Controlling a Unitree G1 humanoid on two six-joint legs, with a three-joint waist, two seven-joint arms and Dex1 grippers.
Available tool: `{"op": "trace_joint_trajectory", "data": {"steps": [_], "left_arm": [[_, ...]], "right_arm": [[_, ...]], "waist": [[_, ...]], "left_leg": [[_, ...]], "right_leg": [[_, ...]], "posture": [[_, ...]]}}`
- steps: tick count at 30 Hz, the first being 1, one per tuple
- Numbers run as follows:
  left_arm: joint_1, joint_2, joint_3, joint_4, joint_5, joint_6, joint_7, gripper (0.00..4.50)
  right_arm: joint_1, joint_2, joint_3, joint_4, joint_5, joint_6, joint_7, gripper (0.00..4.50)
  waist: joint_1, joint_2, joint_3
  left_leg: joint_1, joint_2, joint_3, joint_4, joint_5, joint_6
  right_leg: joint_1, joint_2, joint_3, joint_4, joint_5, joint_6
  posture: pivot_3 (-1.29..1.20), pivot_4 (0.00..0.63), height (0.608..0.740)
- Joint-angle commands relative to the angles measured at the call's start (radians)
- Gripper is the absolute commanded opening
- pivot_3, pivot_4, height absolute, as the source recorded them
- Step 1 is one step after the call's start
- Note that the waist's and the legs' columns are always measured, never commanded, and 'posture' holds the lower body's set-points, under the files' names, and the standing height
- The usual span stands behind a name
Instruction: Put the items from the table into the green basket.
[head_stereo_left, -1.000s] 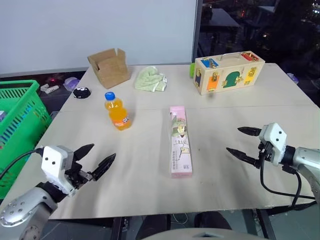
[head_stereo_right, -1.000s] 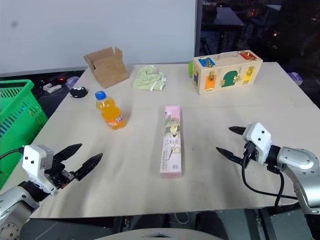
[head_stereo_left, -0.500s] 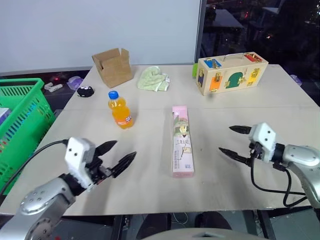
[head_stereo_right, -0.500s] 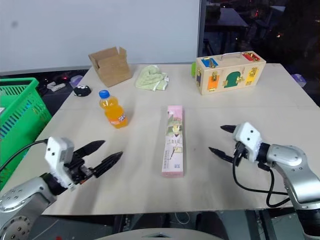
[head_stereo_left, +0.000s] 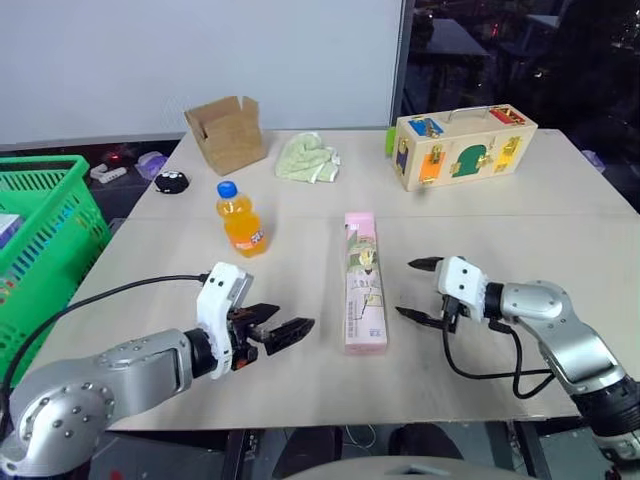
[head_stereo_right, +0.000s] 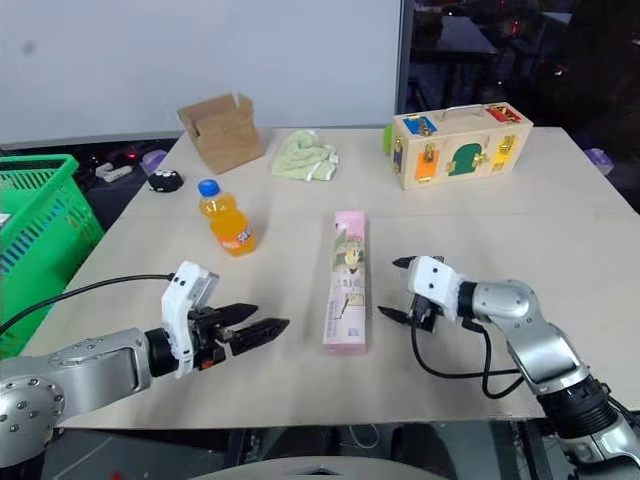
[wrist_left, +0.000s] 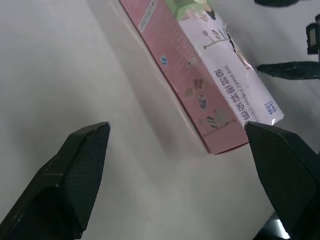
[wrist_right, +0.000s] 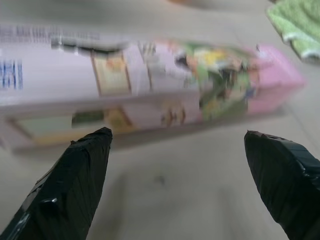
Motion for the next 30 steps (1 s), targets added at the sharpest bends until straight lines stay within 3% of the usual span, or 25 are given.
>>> {"op": "trace_joint_trajectory", "data": {"steps": [1, 6, 11, 24, 30], "left_arm": [[-0.089, 0.033, -0.097, 0.061, -0.198, -0.032, 0.158, 4.47], [-0.265, 0.075, -0.266, 0.188, -0.379, -0.075, 0.342, 4.47], [-0.492, 0.045, -0.459, 0.351, -0.492, -0.05, 0.433, 4.47], [-0.921, -0.154, -0.704, 0.741, -0.506, 0.112, 0.677, 4.47], [-1.028, -0.238, -0.772, 0.915, -0.506, 0.154, 0.822, 4.47]], "right_arm": [[0.014, -0.032, -0.03, -0.042, 0.044, 0.003, 0.046, 4.5], [0.071, -0.079, -0.086, -0.082, 0.089, 0.017, 0.064, 4.5], [0.119, -0.103, -0.123, -0.109, 0.09, 0.014, 0.044, 4.5], [0.235, -0.105, -0.205, -0.209, 0.094, 0.051, -0.039, 4.5], [0.315, -0.117, -0.247, -0.281, 0.138, 0.059, -0.03, 4.5]], "waist": [[0.009, 0.0, 0.0], [0.017, 0.0, 0.0], [0.015, -0.001, 0.0], [-0.06, -0.001, -0.001], [-0.084, 0.0, -0.001]], "left_leg": [[0.0, 0.0, 0.0, 0.0, 0.0, 0.0], [0.0, -0.002, 0.001, 0.0, 0.0, 0.0], [-0.001, -0.003, 0.0, 0.001, 0.0, -0.001], [0.0, -0.007, 0.002, 0.001, 0.003, -0.005], [0.0, -0.008, 0.003, 0.002, 0.004, -0.005]], "right_leg": [[0.0, 0.0, 0.0, 0.0, -0.001, -0.001], [0.0, -0.002, 0.0, 0.0, -0.001, -0.002], [0.0, -0.002, 0.0, 0.0, -0.001, -0.002], [0.0, -0.001, 0.003, 0.001, 0.001, 0.002], [0.001, 0.0, 0.004, 0.001, 0.002, 0.003]], "posture": [[0.13, 0.0, 0.74], [0.11, 0.0, 0.74], [0.05, 0.0, 0.74], [-0.1, 0.0, 0.74], [-0.16, 0.0, 0.74]]}}
